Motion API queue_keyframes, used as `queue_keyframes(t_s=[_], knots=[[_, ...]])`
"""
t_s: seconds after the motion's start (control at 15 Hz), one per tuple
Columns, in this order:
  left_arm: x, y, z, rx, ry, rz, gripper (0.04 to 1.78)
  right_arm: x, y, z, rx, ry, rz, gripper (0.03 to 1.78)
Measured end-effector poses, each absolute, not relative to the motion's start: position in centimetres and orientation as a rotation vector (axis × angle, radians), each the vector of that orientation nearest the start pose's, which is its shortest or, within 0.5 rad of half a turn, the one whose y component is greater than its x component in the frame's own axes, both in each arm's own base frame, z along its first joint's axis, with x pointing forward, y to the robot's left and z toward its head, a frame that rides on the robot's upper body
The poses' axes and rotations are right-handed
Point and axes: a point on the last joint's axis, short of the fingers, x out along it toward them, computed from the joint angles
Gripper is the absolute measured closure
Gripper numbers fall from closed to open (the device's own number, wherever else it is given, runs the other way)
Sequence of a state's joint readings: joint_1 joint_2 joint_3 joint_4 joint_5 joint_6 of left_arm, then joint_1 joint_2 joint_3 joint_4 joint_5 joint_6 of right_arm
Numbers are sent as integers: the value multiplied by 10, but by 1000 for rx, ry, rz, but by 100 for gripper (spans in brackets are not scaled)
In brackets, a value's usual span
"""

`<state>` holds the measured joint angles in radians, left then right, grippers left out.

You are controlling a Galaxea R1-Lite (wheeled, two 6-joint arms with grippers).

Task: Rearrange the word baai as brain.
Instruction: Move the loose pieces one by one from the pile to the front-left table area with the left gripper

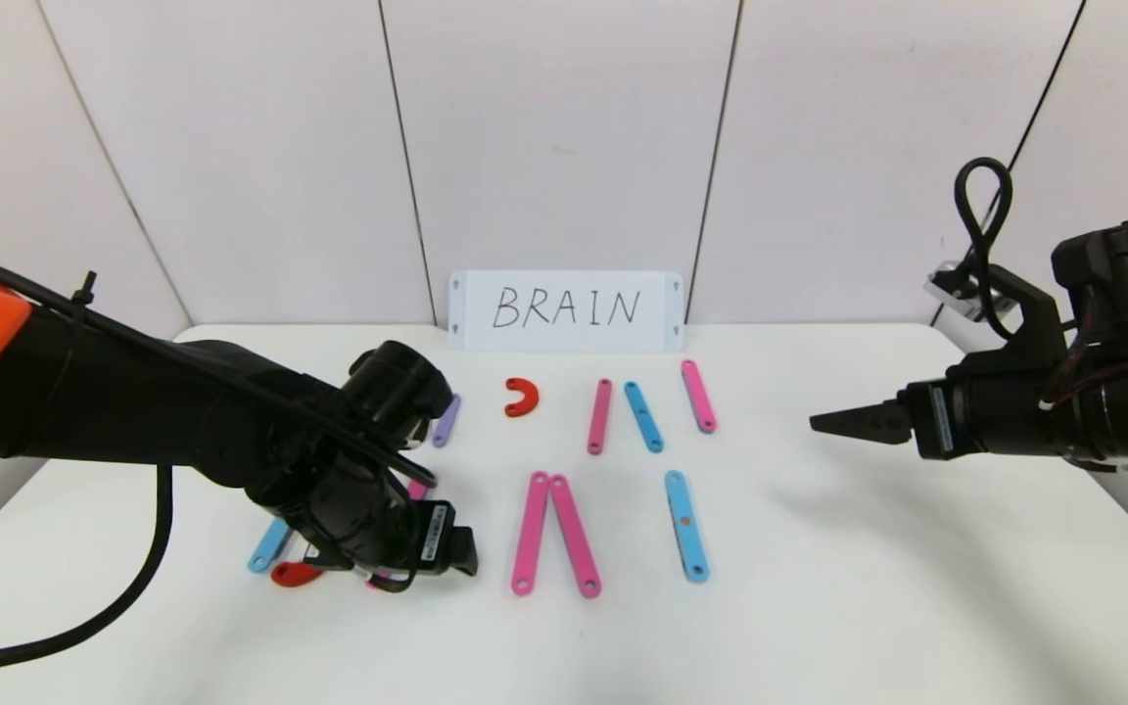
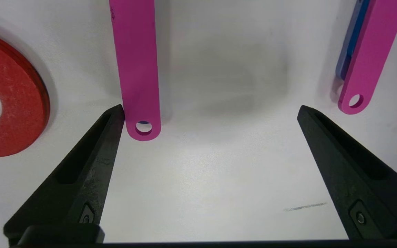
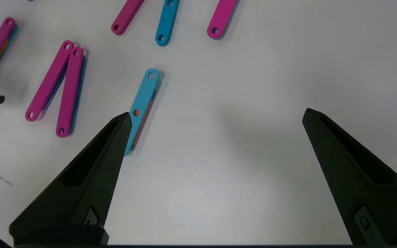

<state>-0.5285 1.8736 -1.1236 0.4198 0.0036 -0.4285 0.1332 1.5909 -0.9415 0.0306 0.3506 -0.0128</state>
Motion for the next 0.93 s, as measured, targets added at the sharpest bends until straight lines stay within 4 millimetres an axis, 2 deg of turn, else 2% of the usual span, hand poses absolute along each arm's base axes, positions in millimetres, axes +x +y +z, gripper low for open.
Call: queue_keyframes(t_s=[0.93], knots=[[268,-158,131,-82,1202,-228,7,266,44,191,62,680,469,7]])
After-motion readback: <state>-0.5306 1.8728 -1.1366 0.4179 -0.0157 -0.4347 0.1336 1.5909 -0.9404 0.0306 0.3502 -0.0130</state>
